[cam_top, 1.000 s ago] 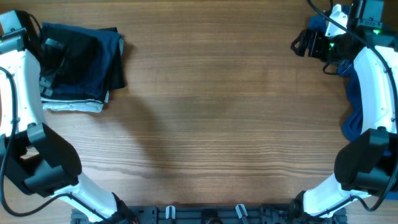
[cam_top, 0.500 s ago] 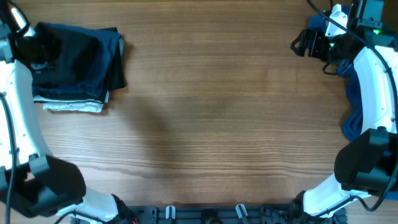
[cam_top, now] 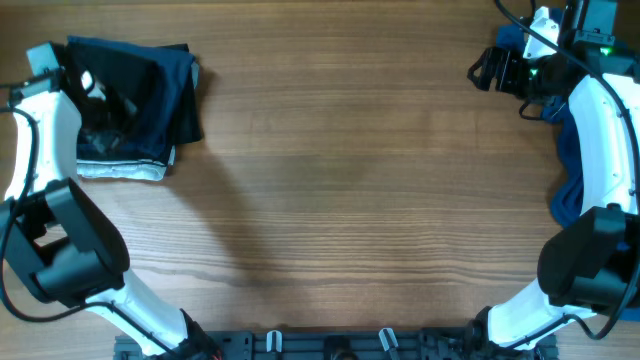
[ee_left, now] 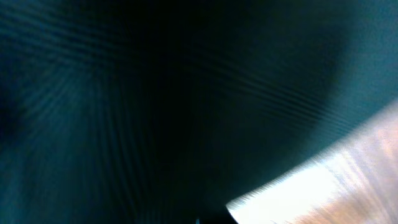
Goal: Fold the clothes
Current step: 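Place the black polo on top of the left clothes stack and release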
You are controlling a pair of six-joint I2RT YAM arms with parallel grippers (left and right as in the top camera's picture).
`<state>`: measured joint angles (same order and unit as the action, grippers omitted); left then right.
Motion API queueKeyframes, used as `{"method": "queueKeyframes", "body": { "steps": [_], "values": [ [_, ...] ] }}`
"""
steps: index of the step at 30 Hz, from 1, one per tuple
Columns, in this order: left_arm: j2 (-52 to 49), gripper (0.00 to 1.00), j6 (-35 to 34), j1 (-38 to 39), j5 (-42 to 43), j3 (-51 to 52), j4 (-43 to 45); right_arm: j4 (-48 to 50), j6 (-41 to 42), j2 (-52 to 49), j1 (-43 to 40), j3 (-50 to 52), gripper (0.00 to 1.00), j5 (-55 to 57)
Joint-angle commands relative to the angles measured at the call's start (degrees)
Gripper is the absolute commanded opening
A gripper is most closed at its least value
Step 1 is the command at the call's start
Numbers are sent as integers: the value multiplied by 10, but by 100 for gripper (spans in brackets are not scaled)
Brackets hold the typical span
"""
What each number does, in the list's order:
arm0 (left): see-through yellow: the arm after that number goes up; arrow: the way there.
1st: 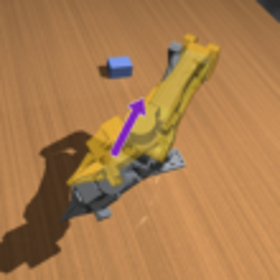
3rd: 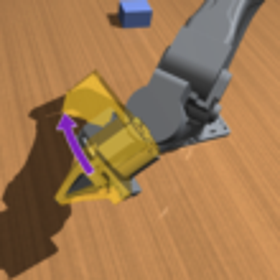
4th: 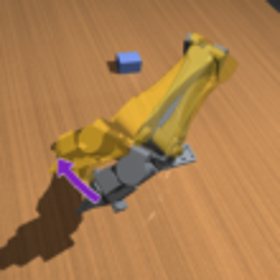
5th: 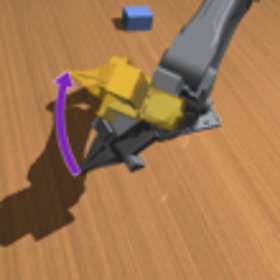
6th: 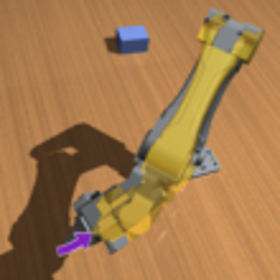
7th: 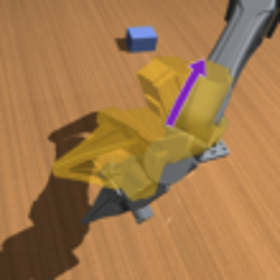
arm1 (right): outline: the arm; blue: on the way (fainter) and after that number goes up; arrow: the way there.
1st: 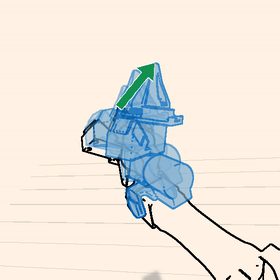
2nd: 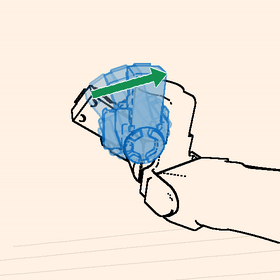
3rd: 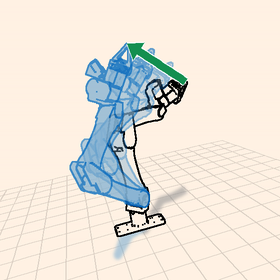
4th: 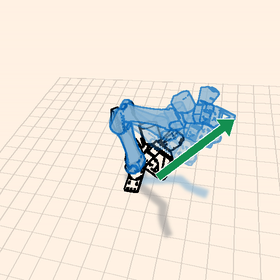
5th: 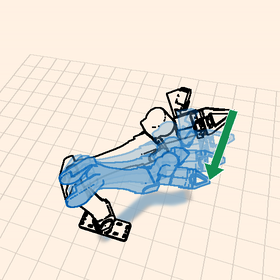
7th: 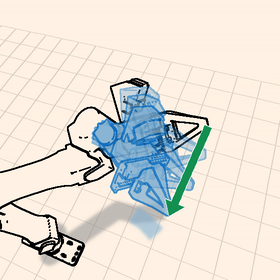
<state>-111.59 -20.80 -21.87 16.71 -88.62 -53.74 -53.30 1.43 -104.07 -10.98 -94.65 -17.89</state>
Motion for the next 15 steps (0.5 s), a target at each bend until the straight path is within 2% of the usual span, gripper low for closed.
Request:
{"method": "queueKeyframes", "body": {
  "steps": [1,3,6,11,13,15],
  "values": [
    [-13,4,13,-18,9,41,13,2,2,4,1,-2,99,6],
    [-13,4,28,-23,20,45,13,2,2,4,1,-2,100,6],
    [-13,4,65,-25,86,46,16,2,2,4,1,-2,99,6],
    [19,4,97,-35,301,30,56,2,2,4,1,-2,99,6],
    [43,4,97,-41,336,10,69,2,2,4,1,-2,99,6],
    [68,4,97,-43,336,-12,83,2,2,4,1,-2,100,6]
  ]
}}
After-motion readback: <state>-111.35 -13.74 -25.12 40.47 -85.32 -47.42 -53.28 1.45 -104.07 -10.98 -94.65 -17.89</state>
